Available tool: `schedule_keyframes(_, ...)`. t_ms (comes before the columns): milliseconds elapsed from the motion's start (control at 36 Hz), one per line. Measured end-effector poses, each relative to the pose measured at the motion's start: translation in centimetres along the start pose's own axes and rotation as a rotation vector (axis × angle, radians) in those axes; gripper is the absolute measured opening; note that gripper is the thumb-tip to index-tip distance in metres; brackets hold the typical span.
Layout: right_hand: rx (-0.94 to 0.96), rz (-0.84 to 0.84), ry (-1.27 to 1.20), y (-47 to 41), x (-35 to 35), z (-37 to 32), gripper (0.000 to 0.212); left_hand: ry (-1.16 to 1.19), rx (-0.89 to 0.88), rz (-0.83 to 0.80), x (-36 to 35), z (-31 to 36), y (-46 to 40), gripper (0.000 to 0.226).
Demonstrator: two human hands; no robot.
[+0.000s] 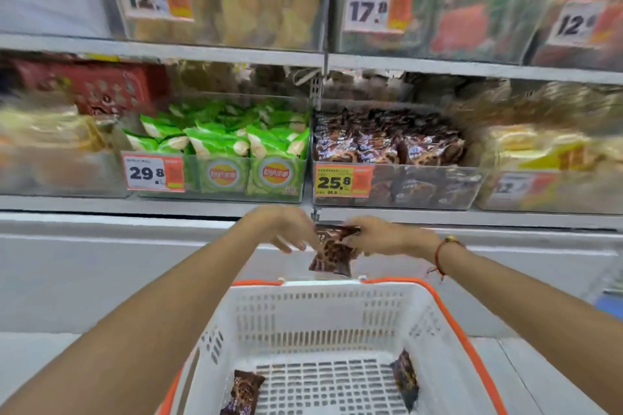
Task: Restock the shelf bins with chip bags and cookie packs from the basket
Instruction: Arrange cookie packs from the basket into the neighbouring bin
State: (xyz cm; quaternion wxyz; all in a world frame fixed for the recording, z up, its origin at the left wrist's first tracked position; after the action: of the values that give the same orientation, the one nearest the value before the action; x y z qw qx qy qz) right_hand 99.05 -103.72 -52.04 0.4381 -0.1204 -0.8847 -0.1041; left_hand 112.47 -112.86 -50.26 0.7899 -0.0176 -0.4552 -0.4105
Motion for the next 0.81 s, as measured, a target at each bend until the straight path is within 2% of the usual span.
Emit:
schedule_keyframes(56,-0.013,0.062,-0.085,1.6,2.2,-0.5,0.016,0.057,-0.014,0.058,0.3,1.5,1.0,0.043)
schedule_keyframes(139,-0.042,0.191,-0.256,3.5,4.0,-0.1,0.012,0.08,-0.018,0.061,0.6,3.0,2.2,0.046)
schedule_keyframes(250,-0.09,0.267,-0.397,4.7,5.2,0.6,0.011,0.152,-0.064,0.084,1.3,4.5,2.9,0.029)
schedule_keyframes(333,-0.126,0.312,-0.562,5.2,5.9,0.2,0.014,0.206,-0.108,0.115,1.4,5.1,3.0,0.047)
schedule_keyframes(361,-0.125,0.321,-0.606,5.3,6.1,0.1,0.016,0.227,-0.13,0.132,1.5,5.2,3.0,0.047)
schedule_keyframes(417,-0.136,0.329,-0.732,5.5,6.5,0.0,0.017,0.301,-0.198,0.167,1.7,5.6,3.0,0.033)
schedule_keyframes(500,-0.174,0.316,-0.929,5.8,7.2,0.3,0.02,0.456,-0.293,0.232,2.2,6.1,3.1,0.028)
schedule_keyframes(556,-0.18,0.295,-0.979,5.8,7.6,0.5,0.023,0.533,-0.339,0.255,2.2,6.5,3.1,0.017)
schedule_keyframes(611,-0.189,0.376,-0.859,5.7,8.1,0.8,0.028,0.524,-0.374,0.296,2.1,7.1,3.0,0.011)
schedule_keyframes(667,-0.175,0.559,-0.64,5.8,8.9,1.0,0.041,0.427,-0.428,0.359,2.1,7.7,2.8,0.018)
schedule_keyframes(750,-0.014,0.722,-0.415,5.7,10.1,1.3,0.062,0.271,-0.502,0.452,2.0,8.8,2.2,0.021)
schedule_keyframes(806,0.097,0.763,-0.232,5.6,11.0,1.2,0.064,0.201,-0.52,0.499,1.9,9.5,1.5,0.023)
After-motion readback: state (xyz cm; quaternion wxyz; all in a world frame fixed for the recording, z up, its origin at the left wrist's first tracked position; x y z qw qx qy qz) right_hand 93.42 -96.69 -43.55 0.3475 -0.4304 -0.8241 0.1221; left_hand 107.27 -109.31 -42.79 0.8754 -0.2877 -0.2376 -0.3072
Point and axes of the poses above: each hand's wrist, its own y-axis away from the middle knuckle, its own x-axis out of the back of the hand, z = x × y, the point moved 3 cm from there along -y, towards the middle knuckle, and after that the axes turned 12 degrees about z, right-handed, at the moved point
